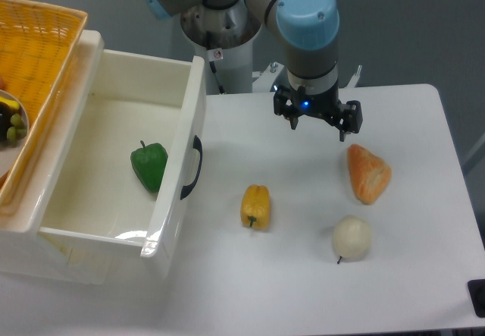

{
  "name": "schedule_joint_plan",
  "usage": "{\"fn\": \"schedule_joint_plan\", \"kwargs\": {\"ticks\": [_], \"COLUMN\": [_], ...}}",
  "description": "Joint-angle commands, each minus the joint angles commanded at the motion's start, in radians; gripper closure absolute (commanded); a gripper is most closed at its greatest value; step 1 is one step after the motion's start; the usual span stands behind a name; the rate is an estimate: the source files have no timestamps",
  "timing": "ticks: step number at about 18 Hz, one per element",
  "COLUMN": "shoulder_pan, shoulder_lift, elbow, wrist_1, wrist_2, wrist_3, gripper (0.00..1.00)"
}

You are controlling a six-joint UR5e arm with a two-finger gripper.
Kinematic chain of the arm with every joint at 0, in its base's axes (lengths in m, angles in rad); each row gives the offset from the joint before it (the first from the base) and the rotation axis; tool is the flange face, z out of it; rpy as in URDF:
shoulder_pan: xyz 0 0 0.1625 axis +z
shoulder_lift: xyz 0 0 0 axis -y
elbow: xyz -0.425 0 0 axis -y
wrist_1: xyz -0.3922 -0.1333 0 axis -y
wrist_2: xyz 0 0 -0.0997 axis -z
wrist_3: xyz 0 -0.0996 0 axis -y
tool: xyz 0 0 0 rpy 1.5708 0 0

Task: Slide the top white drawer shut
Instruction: 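Move the open gripper down and toward the open white drawer's front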

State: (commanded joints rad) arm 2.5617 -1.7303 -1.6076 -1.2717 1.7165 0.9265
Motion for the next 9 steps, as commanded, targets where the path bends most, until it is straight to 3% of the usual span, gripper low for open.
{"fn": "schedule_joint_plan", "kwargs": {"ticks": [5, 9], "shoulder_pan": [0.0, -0.008], "shoulder_lift": [-0.002, 0.005], "elbow": [0.002, -0.047], "wrist_1": [0.005, 0.011], "wrist_2": [-0.011, -0.006], "wrist_3": [0.0, -0.003], "gripper": [0.0, 0.0]}}
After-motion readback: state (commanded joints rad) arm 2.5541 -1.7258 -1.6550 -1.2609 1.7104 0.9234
